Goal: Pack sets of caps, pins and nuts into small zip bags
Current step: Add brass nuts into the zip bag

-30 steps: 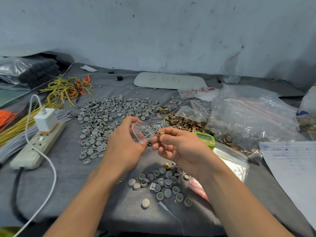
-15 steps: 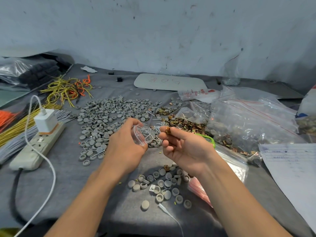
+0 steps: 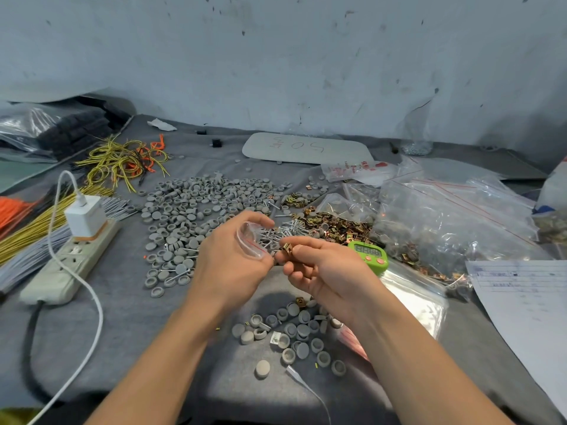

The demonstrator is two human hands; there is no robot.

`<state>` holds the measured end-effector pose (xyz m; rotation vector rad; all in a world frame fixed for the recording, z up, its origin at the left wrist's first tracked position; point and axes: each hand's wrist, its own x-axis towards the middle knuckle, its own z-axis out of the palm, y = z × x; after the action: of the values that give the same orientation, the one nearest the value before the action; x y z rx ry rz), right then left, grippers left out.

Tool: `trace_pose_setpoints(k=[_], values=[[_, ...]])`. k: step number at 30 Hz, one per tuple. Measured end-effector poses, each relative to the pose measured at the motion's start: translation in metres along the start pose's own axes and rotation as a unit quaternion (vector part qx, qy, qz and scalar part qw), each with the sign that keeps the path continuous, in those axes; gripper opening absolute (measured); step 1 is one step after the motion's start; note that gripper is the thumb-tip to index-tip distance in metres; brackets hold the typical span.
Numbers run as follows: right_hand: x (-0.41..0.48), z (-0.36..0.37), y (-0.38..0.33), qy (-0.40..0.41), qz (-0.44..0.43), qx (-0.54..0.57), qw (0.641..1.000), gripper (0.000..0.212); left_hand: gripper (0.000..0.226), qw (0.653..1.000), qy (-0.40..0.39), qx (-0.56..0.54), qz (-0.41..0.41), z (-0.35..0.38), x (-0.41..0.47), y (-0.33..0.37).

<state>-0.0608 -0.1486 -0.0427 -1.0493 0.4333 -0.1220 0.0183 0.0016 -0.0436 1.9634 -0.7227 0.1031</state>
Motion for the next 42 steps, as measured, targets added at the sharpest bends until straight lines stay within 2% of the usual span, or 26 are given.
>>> trace_pose_setpoints(k=[6,15,20,26,32,38,42], values=[[0.000,0.001,0.001,0.007,-0.038,-0.042,0.998,0.020,0.021,0.999,-0.035,-0.020,0.014,0.000,0.001,0.002],[-0.004,0.006,0.005,0.014,-0.061,-0.099,0.993,0.018,0.020,0.999,0.004,0.046,0.022,0.004,-0.003,0.010],[-0.003,0.006,0.005,0.032,-0.051,-0.110,0.992,0.005,0.025,0.999,-0.004,0.041,0.035,0.004,-0.004,0.011],[-0.002,0.003,0.003,0.029,-0.060,-0.169,0.983,0.010,0.024,0.998,-0.020,0.048,0.043,0.000,-0.004,0.011],[-0.004,0.001,-0.002,0.006,-0.018,-0.107,0.994,0.013,0.023,1.000,-0.004,0.012,0.027,-0.001,-0.001,0.006],[-0.005,0.001,-0.005,0.020,0.035,0.049,0.998,0.010,0.020,0.999,-0.002,-0.018,0.026,-0.003,-0.001,0.005],[-0.004,0.005,-0.001,-0.004,0.051,0.003,0.999,0.006,0.021,0.999,-0.023,-0.002,0.023,-0.002,0.001,0.004]])
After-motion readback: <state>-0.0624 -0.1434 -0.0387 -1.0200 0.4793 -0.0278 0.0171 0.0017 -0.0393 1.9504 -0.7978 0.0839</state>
